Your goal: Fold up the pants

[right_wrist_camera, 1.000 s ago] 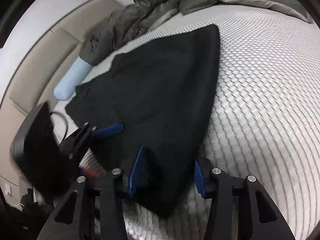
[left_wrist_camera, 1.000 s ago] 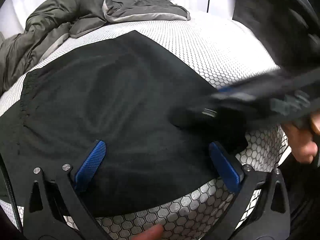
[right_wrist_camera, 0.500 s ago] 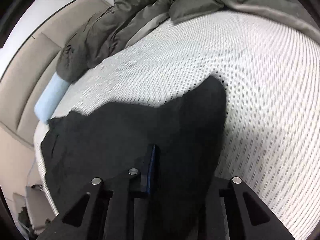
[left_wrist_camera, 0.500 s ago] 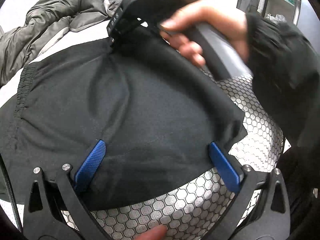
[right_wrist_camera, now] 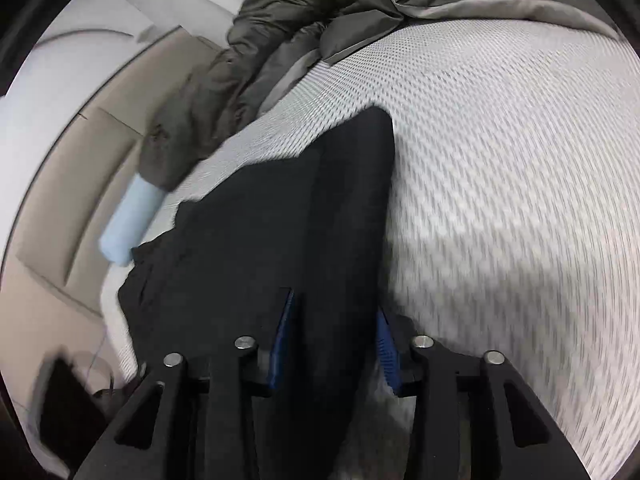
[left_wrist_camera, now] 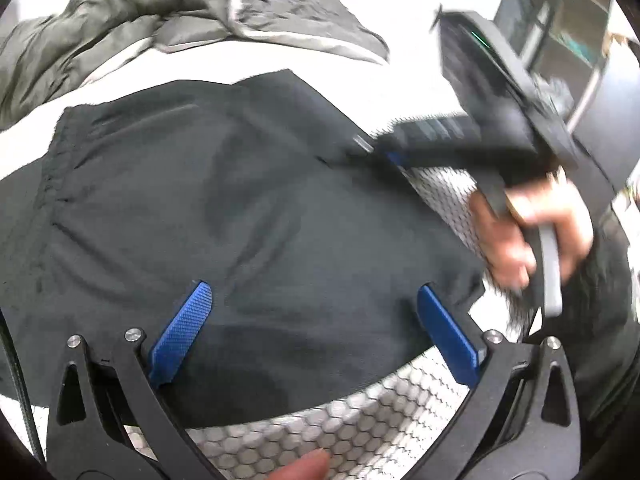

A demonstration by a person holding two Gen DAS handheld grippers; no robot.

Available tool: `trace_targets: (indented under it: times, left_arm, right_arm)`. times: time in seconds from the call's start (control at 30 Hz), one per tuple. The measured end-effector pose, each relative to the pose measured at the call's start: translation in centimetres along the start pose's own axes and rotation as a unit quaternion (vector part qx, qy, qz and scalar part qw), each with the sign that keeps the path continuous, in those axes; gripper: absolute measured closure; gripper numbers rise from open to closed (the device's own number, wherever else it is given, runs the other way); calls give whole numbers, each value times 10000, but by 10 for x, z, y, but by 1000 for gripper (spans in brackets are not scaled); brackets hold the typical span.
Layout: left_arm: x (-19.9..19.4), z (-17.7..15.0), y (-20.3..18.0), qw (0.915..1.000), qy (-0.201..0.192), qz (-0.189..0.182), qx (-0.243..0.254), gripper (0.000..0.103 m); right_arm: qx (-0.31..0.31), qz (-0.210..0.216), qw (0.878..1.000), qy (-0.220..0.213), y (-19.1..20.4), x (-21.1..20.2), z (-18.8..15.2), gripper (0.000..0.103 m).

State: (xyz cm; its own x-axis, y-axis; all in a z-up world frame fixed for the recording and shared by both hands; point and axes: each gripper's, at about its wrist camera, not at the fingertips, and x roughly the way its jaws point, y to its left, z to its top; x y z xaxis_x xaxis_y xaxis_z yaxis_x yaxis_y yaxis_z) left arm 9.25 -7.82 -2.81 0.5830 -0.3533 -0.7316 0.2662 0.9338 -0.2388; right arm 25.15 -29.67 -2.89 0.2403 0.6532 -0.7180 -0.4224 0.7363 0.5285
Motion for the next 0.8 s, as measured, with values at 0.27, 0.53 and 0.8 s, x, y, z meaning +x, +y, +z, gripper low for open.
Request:
trace_targets:
  times: [0.27,0.53,0.8]
  left_arm:
    - [-21,7,43,9980,-349,347,-399,1]
    - [-54,26,115,9864,-712,1118,-972,1]
    - [-46,16,131,9763,-382,1883,-1000,1]
  right_arm:
    - [586,193,9981,-78,-31,-11,-2,88]
    - [507,184,9985,-59,-20,-29,-12,79]
    - [-880,-507,9933,-552,58,-54,-22,52]
